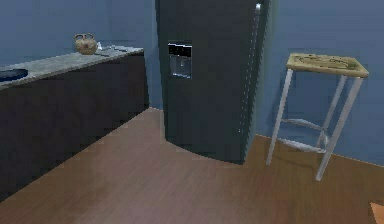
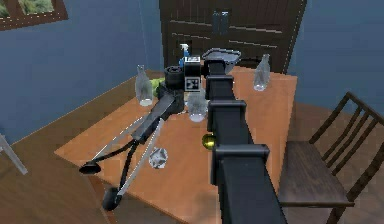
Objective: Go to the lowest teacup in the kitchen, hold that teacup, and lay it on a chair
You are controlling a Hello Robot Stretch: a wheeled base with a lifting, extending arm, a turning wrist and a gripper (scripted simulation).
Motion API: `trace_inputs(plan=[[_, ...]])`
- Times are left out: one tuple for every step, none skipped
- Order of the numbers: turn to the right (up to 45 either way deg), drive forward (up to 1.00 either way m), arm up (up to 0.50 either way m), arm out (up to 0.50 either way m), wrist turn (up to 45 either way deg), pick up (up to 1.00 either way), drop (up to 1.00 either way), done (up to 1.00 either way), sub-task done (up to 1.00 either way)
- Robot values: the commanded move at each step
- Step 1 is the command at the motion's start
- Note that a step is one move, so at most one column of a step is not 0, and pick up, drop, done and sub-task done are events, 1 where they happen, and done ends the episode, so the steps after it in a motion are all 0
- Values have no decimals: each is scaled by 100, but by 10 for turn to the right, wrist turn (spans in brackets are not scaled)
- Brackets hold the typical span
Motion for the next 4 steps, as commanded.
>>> trace_inputs(plan=[[0, 0, 0, 0, 450, 0, 0, 0, 0], [0, 0, 0, 0, 450, 0, 0, 0, 0], [0, 0, 0, 0, 90, 0, 0, 0, 0], [0, 0, -30, 0, 0, 0, 0, 0, 0]])
